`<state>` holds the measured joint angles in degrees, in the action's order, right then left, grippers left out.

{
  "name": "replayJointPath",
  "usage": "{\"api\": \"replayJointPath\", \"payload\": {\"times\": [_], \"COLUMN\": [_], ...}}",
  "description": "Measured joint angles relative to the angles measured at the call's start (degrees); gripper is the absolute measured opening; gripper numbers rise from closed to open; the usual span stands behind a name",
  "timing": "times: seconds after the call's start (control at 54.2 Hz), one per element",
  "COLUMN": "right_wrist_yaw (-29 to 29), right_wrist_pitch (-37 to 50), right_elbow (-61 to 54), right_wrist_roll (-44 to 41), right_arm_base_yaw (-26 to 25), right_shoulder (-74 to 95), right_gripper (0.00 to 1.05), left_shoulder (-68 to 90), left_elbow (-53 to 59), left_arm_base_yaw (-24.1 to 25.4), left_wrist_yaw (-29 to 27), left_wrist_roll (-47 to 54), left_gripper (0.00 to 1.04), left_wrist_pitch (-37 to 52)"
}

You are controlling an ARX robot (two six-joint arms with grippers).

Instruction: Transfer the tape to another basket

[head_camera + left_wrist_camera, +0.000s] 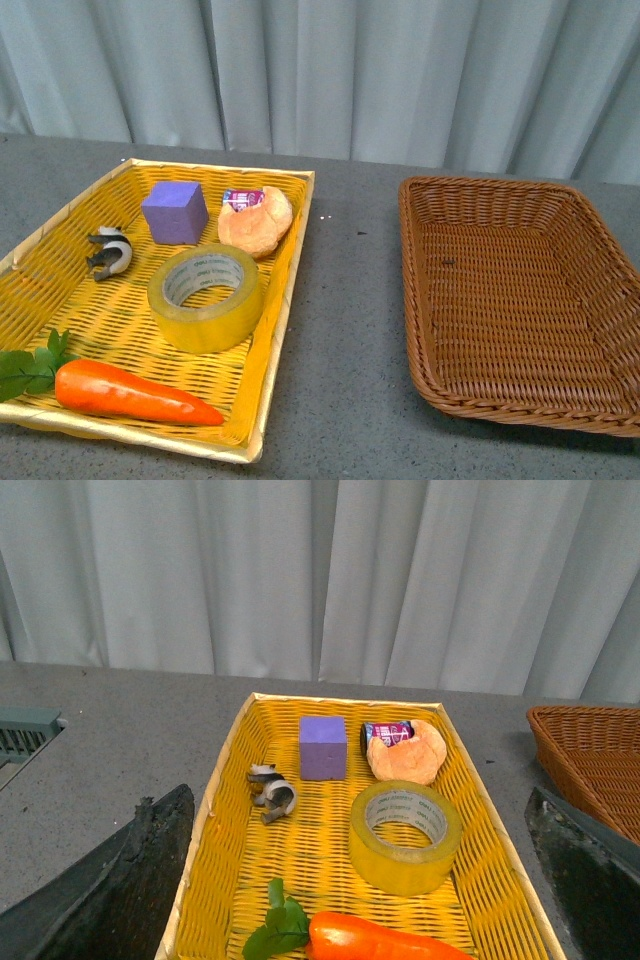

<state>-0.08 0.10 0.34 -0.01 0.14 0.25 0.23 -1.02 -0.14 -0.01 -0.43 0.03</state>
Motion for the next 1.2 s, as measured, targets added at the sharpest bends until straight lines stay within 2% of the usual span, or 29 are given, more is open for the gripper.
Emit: {"api": "replayJointPath", "payload": {"times": [1.199], "right_wrist_yaw": [0.0], "right_wrist_pitch": [0.0], "right_elbow": [0.0], "right_wrist_roll": [0.0], "right_arm_base_yaw": [0.0], "right_shoulder": [0.0], "right_gripper": [0.96], "left_shoulder": [0.0], "left_elbow": [0.0], "left_arm_base_yaw": [0.0], "left_wrist_yaw": [0.0], "left_wrist_roll": [0.0], "left_gripper": [0.98], "left_wrist_pitch": [0.0]}}
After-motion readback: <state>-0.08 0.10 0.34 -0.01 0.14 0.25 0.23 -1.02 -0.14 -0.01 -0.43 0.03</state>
